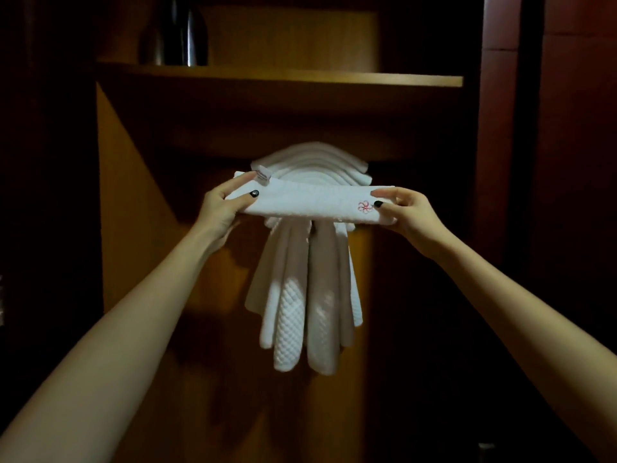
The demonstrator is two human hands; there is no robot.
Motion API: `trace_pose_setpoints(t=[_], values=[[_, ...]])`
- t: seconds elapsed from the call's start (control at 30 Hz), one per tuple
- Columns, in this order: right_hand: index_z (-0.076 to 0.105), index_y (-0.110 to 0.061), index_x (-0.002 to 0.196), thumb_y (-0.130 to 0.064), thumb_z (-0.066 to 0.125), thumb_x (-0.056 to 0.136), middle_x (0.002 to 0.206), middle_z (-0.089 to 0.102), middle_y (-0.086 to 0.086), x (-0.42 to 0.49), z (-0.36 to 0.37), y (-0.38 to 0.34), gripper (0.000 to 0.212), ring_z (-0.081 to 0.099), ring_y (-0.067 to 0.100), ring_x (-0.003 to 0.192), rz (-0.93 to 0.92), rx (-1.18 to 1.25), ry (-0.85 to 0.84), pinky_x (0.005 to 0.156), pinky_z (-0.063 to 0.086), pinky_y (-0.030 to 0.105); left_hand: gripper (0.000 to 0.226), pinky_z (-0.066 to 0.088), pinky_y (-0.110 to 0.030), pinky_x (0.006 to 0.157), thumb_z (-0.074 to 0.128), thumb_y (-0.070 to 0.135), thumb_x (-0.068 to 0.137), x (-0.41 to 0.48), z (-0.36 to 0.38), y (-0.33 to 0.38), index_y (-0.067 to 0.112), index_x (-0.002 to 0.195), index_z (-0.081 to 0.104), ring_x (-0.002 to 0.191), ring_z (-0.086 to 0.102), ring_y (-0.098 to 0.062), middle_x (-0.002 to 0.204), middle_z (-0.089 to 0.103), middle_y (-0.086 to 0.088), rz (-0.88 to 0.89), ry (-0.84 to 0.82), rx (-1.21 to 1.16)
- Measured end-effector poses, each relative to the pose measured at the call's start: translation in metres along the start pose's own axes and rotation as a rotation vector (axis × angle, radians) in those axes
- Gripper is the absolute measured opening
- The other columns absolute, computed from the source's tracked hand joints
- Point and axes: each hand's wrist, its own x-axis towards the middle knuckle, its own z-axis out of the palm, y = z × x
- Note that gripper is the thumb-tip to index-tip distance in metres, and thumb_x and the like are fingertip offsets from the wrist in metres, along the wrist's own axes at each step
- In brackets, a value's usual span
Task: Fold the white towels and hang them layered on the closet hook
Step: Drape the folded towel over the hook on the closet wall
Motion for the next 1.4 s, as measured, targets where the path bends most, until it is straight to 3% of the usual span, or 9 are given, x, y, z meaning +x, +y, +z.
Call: trace_pose_setpoints(t=[0.33,0.47,0.77,0.87,0.97,1.1,1.17,1.3,1.4], values=[[0.068,-0.011,0.101,0.003,0.059,0.091,0.084,0.067,0.004,0.147,0.007,-0.007,0.019,0.069,0.011,0.074,-0.150,0.143,0.053,0.070,0.056,0.027,0.042,0.054,-0.017,0.070,0.064,0.004,0.090,0.137,0.002,-0.003,0.024,0.127,0.061,0.093,0.068,-0.002,0.111,0.067,0.011,0.127,0.055,-0.064],[0.067,-0.007,0.099,0.010,0.053,0.089,0.097,0.068,0.011,0.195,0.011,-0.001,0.024,0.071,0.018,0.084,-0.171,0.210,0.092,0.073,0.059,0.029,0.037,0.056,-0.024,0.077,0.066,0.005,0.089,0.180,0.008,-0.008,0.018,0.122,0.062,0.096,0.068,-0.012,0.111,0.069,-0.005,0.191,0.123,-0.043],[0.068,-0.013,0.097,0.002,0.058,0.094,0.125,0.060,0.018,0.262,0.022,0.024,0.018,0.065,0.018,0.091,-0.095,0.264,0.242,0.062,0.056,0.020,0.051,0.042,-0.025,0.092,0.066,0.012,0.092,0.230,0.023,-0.030,0.012,0.140,0.049,0.119,0.047,-0.009,0.128,0.045,0.009,0.226,0.187,0.056],[0.067,-0.011,0.105,0.000,0.061,0.092,0.119,0.064,0.020,0.259,0.018,0.036,0.018,0.065,0.025,0.094,-0.025,0.271,0.280,0.068,0.055,0.028,0.031,0.050,-0.020,0.087,0.064,0.018,0.093,0.231,0.023,-0.042,0.024,0.124,0.064,0.116,0.056,-0.009,0.126,0.057,0.012,0.197,0.072,0.077],[0.068,-0.007,0.108,0.000,0.060,0.092,0.114,0.066,0.021,0.251,0.015,0.048,0.020,0.066,0.029,0.096,-0.005,0.227,0.302,0.077,0.054,0.036,0.028,0.052,-0.009,0.071,0.061,0.019,0.095,0.231,0.020,-0.050,0.042,0.087,0.074,0.093,0.066,0.007,0.092,0.072,0.025,0.209,-0.011,0.103],[0.070,0.003,0.103,-0.002,0.057,0.092,0.111,0.068,0.025,0.241,0.015,0.055,0.017,0.065,0.038,0.107,0.003,0.135,0.269,0.092,0.053,0.048,0.022,0.055,-0.025,0.085,0.062,0.024,0.096,0.236,0.017,-0.045,0.018,0.115,0.069,0.103,0.067,-0.012,0.111,0.071,0.001,0.140,0.025,0.154],[0.067,0.006,0.109,-0.007,0.059,0.093,0.112,0.067,0.024,0.237,0.016,0.056,0.023,0.064,0.037,0.108,0.006,0.012,0.287,0.097,0.051,0.053,0.024,0.052,-0.018,0.084,0.059,0.032,0.097,0.237,0.017,-0.043,0.019,0.114,0.069,0.095,0.067,-0.003,0.112,0.068,0.003,0.119,0.015,0.312],[0.068,-0.008,0.076,-0.007,0.065,0.084,0.078,0.068,0.008,0.227,0.015,0.053,0.009,0.062,0.021,0.076,-0.030,-0.070,0.394,0.062,0.053,0.029,0.040,0.049,-0.035,0.089,0.049,0.038,0.100,0.230,0.015,-0.040,0.005,0.117,0.064,0.104,0.063,-0.029,0.115,0.067,-0.015,-0.040,0.141,0.747],[0.051,-0.011,0.058,-0.014,0.060,0.088,0.059,0.053,0.004,0.223,0.018,0.048,0.031,0.050,0.019,0.057,-0.046,-0.388,0.430,0.049,0.037,0.027,0.046,0.044,-0.033,0.091,0.043,0.035,0.101,0.227,0.014,-0.034,-0.004,0.119,0.062,0.113,0.057,-0.036,0.124,0.062,-0.022,0.052,0.140,0.943]])
